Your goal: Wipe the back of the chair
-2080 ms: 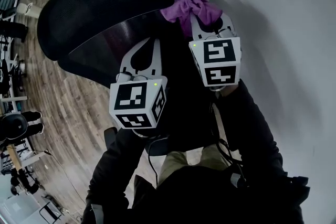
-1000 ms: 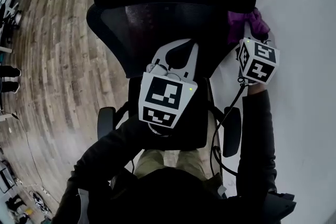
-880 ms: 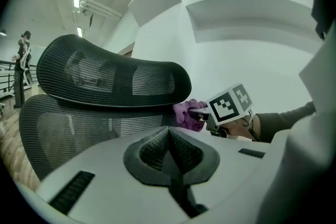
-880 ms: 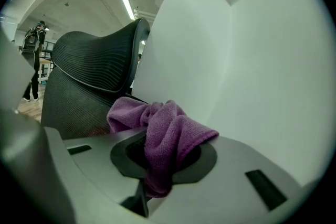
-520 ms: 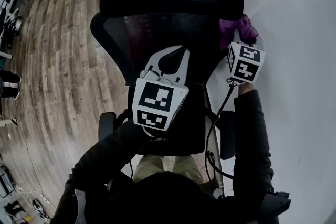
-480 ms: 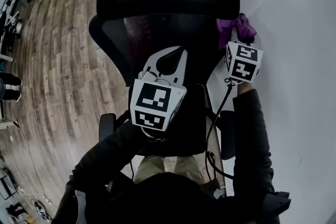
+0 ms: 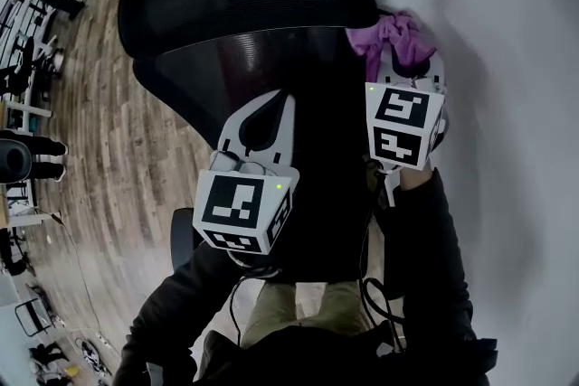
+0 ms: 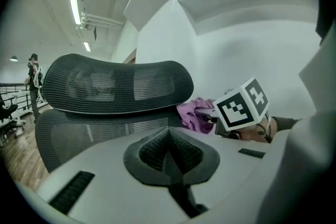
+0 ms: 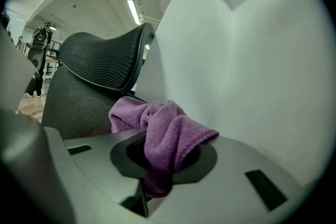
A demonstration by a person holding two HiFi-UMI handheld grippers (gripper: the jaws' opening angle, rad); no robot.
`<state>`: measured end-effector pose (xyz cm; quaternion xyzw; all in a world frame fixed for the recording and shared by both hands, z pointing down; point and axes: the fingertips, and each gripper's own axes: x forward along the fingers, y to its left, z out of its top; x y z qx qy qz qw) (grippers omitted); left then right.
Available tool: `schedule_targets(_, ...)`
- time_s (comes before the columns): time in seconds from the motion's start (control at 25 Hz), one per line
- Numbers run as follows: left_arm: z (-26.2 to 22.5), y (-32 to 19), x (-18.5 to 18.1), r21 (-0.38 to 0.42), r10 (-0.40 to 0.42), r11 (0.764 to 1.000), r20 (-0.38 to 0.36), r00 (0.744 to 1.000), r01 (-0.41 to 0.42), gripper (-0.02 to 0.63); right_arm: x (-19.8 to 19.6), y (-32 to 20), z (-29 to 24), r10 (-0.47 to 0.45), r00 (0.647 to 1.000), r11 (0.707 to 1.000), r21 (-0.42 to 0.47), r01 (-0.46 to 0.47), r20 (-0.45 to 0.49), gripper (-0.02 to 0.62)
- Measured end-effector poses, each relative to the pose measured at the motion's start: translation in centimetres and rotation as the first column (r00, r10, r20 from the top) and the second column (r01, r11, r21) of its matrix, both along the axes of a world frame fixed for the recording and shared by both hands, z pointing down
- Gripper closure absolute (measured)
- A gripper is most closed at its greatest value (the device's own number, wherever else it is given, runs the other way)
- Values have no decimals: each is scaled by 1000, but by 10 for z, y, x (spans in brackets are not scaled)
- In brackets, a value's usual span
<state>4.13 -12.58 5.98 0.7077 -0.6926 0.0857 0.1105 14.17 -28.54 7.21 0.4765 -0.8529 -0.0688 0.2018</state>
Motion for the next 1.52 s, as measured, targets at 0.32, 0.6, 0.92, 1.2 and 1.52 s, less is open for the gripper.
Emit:
schedule_targets(0.32, -4, -37, -35, 65, 36, 997, 16, 999, -37, 606, -14, -1, -26, 75, 997, 995, 67, -75, -8, 526)
schedule_targets(0.6, 0, -41, -54, 57, 84, 995, -8, 996, -83, 606, -35, 5, -21, 134, 991, 988, 84, -131, -29, 528)
schedule_targets(0.92, 3, -35, -75, 56, 90, 994, -15, 996, -89, 606, -62, 14, -18, 128, 991, 989, 79, -126, -31, 528)
schedule_targets(1.2, 16, -25, -90, 57, 79, 995, -28, 996, -77, 606, -77, 22, -6, 115, 993, 991, 68, -112, -30, 528)
schedule_targets(1.52, 24, -18, -100, 51, 60, 997, -44, 997, -57, 606, -85, 26, 1, 99, 994, 995, 19, -100, 44, 528)
